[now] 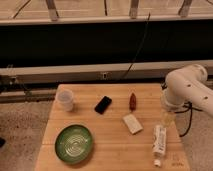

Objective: Place the eraser on the white sponge

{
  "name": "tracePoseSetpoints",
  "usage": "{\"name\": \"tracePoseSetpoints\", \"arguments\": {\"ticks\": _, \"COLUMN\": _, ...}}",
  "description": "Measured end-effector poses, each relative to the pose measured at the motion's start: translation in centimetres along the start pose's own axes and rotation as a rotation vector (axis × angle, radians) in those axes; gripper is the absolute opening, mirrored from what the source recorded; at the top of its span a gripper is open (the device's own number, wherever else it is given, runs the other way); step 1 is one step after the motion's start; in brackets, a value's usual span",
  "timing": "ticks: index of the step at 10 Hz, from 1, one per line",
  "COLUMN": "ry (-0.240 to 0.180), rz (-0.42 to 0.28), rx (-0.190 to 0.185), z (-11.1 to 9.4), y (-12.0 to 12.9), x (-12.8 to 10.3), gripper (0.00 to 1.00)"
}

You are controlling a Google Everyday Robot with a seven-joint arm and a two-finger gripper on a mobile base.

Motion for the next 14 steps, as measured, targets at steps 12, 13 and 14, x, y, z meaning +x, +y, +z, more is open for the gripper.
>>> {"name": "tracePoseSetpoints", "arguments": {"ticks": 12, "ry": 0.070, "rz": -0.210, "rx": 0.079, "z": -0.5, "y": -5.8, "x": -10.3, "gripper": 0.80}}
{"name": "tracePoseSetpoints", "arguments": {"ticks": 13, "ry": 0.076, "rz": -0.236, "rx": 0.087, "z": -0.5, "y": -6.3, "x": -11.4, "gripper": 0.80}}
{"name": "tracePoseSetpoints", "arguments": {"ticks": 14, "ry": 0.082, "rz": -0.259, "rx": 0.090, "z": -0.4, "y": -6.7, "x": -11.7, "gripper": 0.80}}
